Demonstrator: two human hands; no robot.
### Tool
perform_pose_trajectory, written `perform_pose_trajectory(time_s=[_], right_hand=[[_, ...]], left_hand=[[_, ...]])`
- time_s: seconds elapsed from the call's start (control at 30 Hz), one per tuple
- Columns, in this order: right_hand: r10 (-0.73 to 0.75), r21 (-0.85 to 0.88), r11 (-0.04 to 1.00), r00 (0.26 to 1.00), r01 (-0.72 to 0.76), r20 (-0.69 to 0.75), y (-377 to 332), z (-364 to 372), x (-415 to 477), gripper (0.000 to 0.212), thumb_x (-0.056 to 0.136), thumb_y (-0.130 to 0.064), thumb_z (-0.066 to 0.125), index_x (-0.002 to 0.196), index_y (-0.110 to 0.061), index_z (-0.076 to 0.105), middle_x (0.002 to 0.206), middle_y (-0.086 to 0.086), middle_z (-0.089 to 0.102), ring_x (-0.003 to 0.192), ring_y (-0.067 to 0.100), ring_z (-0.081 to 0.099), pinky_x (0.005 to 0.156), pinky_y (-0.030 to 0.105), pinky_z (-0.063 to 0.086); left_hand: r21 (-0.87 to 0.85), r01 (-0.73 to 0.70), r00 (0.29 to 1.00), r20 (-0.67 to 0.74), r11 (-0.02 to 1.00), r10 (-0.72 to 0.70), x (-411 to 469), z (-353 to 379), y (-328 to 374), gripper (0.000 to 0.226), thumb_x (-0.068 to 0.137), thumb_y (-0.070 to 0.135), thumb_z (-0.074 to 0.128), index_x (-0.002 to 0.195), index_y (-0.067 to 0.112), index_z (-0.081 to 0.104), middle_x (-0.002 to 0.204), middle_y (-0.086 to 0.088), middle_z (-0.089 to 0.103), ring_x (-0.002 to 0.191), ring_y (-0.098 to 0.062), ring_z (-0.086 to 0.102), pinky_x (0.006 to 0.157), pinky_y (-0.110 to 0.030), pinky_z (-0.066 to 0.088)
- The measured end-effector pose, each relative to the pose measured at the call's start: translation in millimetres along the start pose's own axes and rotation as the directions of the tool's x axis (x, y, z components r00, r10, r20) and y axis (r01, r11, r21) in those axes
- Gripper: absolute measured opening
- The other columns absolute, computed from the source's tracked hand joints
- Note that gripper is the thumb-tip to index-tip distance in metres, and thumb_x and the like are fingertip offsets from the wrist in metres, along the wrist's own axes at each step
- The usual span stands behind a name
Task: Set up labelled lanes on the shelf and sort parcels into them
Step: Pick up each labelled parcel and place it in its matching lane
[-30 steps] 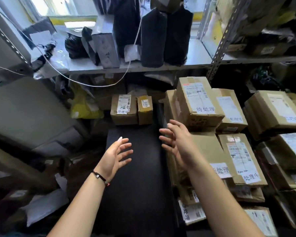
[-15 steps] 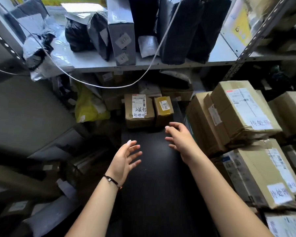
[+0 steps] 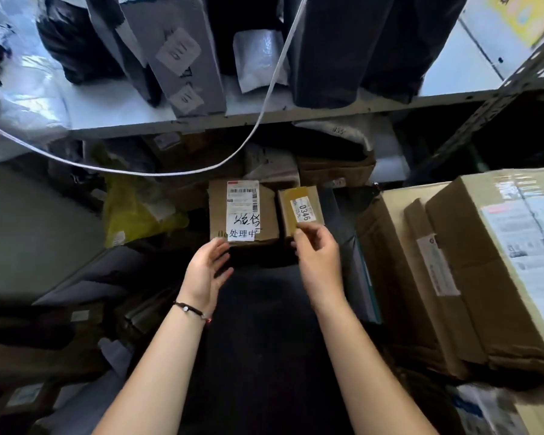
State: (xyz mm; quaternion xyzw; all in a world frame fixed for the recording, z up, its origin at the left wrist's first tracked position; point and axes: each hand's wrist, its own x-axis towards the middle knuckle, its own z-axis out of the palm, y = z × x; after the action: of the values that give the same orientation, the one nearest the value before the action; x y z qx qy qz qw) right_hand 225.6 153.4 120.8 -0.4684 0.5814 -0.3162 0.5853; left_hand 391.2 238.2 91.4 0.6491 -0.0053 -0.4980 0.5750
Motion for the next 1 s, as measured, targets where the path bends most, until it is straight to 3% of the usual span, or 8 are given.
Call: perform_pose_trajectory(time_s=[0.1, 0.17, 0.37, 0.47, 0.63, 0.73, 0.93, 1.0], right_hand=[[0.027, -0.163, 0.987, 0.992, -0.007, 0.121, 15.1, 20.3, 5.9, 0.01, 0.098, -0.026, 0.061, 0.102, -0.035, 0.063, 0.111, -0.012, 0.068, 0.106, 0.006, 0.064, 0.093, 0.026, 0.049], [0.052, -0.336, 0.942, 0.981, 0.014, 0.186, 27.5, 32.3, 5.1, 0.032, 0.098, -0.029, 0.058, 0.131, -0.029, 0.056, 0.138, -0.006, 0.056, 0.128, 0.012, 0.053, 0.106, 0.027, 0.043], [0.181, -0.423, 0.904, 0.953, -0.063, 0.245, 44.6, 56.3, 24.0, 0.085, 0.097, -0.037, 0.058, 0.162, -0.02, 0.006, 0.167, 0.002, 0.018, 0.152, 0.022, 0.022, 0.12, 0.037, 0.025], [0.198, -0.355, 0.928, 0.959, -0.115, 0.205, 46.2, 58.7, 31.3, 0.081, 0.095, -0.04, 0.062, 0.16, -0.021, 0.018, 0.162, 0.002, 0.026, 0.147, 0.024, 0.032, 0.116, 0.037, 0.032], [0.278, -0.241, 0.939, 0.954, -0.245, 0.114, 64.4, 43.9, 18.5, 0.034, 0.091, -0.048, 0.066, 0.112, -0.026, 0.05, 0.126, 0.001, 0.059, 0.112, 0.018, 0.058, 0.088, 0.032, 0.048], [0.291, -0.162, 0.945, 0.957, -0.284, 0.019, 82.1, 30.1, 1.1, 0.035, 0.091, -0.05, 0.067, 0.092, -0.018, 0.052, 0.1, 0.002, 0.067, 0.09, 0.017, 0.063, 0.071, 0.028, 0.046], [0.298, -0.179, 0.945, 0.946, -0.273, 0.131, 113.8, 27.2, -31.0, 0.053, 0.092, -0.05, 0.065, 0.141, -0.032, 0.055, 0.131, -0.003, 0.062, 0.117, 0.01, 0.061, 0.101, 0.029, 0.051], [0.275, -0.133, 0.958, 0.949, -0.255, 0.157, 112.6, 23.5, -41.7, 0.043, 0.097, -0.039, 0.063, 0.14, -0.032, 0.058, 0.123, -0.009, 0.067, 0.107, 0.0, 0.063, 0.09, 0.017, 0.052]], left_hand=[[0.15, -0.096, 0.984, -0.136, 0.984, 0.117, 31.4, 1.2, -0.4, 0.039, 0.097, 0.039, 0.054, 0.129, 0.017, 0.06, 0.131, 0.0, 0.063, 0.118, -0.008, 0.055, 0.102, -0.035, 0.041], [0.167, -0.116, 0.97, -0.193, 0.979, 0.148, 47.4, -0.3, -1.4, 0.043, 0.095, 0.039, 0.057, 0.131, 0.015, 0.058, 0.128, -0.001, 0.064, 0.108, -0.003, 0.059, 0.09, -0.027, 0.044], [0.233, 0.04, 0.994, -0.109, 0.972, -0.015, 73.5, 3.8, -3.4, 0.078, 0.082, 0.062, 0.057, 0.147, 0.023, 0.042, 0.139, 0.002, 0.059, 0.122, -0.013, 0.055, 0.091, -0.031, 0.04], [0.264, 0.082, 0.992, -0.115, 0.961, -0.053, 68.0, 5.9, -2.6, 0.101, 0.063, 0.077, 0.058, 0.149, 0.029, 0.038, 0.147, 0.005, 0.049, 0.134, -0.019, 0.045, 0.109, -0.05, 0.034], [0.294, 0.104, 0.982, -0.183, 0.95, -0.051, 55.4, -7.9, -12.7, 0.059, 0.09, 0.061, 0.054, 0.134, 0.023, 0.048, 0.129, 0.001, 0.059, 0.113, -0.014, 0.055, 0.091, -0.042, 0.042], [0.325, 0.121, 0.975, -0.215, 0.938, -0.051, 39.1, -24.6, -30.5, 0.043, 0.093, 0.06, 0.049, 0.112, 0.022, 0.048, 0.115, -0.001, 0.061, 0.095, -0.012, 0.056, 0.084, -0.039, 0.043], [0.256, 0.161, 0.987, -0.038, 0.953, -0.156, 12.7, -40.9, -54.1, 0.067, 0.091, 0.072, 0.041, 0.139, 0.026, 0.036, 0.13, 0.001, 0.061, 0.117, -0.018, 0.059, 0.108, -0.054, 0.04], [0.269, 0.185, 0.978, 0.041, 0.945, -0.204, -2.7, -43.9, -55.9, 0.063, 0.093, 0.073, 0.03, 0.133, 0.029, 0.051, 0.13, 0.004, 0.065, 0.122, -0.016, 0.056, 0.112, -0.055, 0.032]])
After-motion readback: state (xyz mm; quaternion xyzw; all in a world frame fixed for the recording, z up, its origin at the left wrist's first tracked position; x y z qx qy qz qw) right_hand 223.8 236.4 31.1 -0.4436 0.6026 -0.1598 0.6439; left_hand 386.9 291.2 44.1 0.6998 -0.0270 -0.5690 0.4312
